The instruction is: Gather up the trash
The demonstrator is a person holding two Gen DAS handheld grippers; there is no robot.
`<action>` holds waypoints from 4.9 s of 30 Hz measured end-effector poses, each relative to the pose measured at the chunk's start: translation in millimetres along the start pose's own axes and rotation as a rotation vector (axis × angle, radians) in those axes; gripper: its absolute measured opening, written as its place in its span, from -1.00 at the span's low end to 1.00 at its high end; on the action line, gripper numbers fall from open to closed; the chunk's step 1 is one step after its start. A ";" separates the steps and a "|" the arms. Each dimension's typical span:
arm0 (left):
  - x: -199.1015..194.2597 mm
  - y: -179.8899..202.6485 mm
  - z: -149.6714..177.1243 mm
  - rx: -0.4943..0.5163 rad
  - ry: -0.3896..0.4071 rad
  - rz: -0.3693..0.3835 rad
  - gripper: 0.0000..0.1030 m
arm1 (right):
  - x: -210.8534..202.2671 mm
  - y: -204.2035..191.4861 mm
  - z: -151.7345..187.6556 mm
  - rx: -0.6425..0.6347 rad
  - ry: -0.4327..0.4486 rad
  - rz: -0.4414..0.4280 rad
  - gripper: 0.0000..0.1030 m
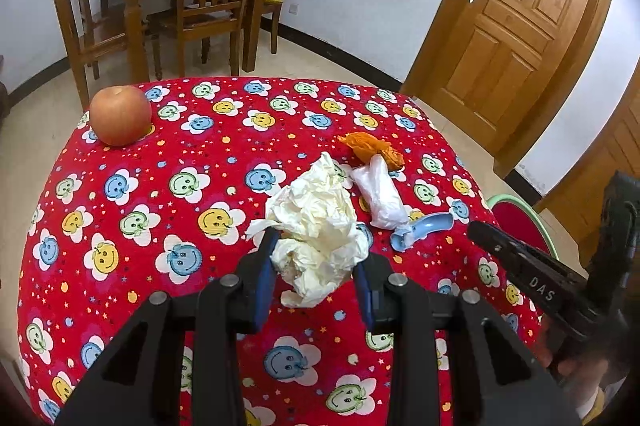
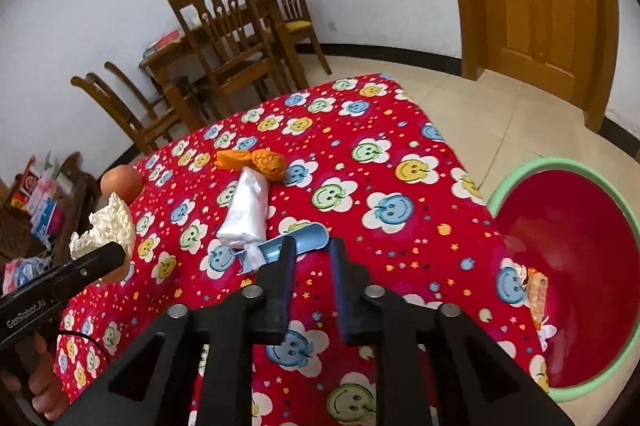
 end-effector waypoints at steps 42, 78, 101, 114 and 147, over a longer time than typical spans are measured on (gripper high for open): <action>-27.1 29.1 -1.2 0.002 0.024 0.072 -0.33 | -57.9 15.1 -11.9 0.077 0.113 -0.012 -0.91; -3.6 204.6 24.7 0.211 -0.038 0.321 -0.33 | -150.9 191.1 11.2 0.269 0.223 0.382 -0.91; 33.1 263.1 59.3 0.303 -0.120 0.390 -0.33 | -142.4 238.0 29.6 0.372 0.177 0.410 -0.61; 51.7 289.2 81.1 0.352 -0.163 0.423 -0.33 | -161.1 238.8 26.6 0.389 0.207 0.413 -0.60; 32.7 270.5 57.0 0.310 -0.104 0.391 0.38 | -173.6 221.0 18.4 0.375 0.236 0.388 -0.25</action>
Point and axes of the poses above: each gripper's, at about its wrist camera, not at the fingertips, and x roughly the way its jaws point, y to its right, z to its underside, the point moved 4 cm from there along x, roughly the way its jaws point, and after that the axes turned 15 degrees about y, right-handed, at the moved point
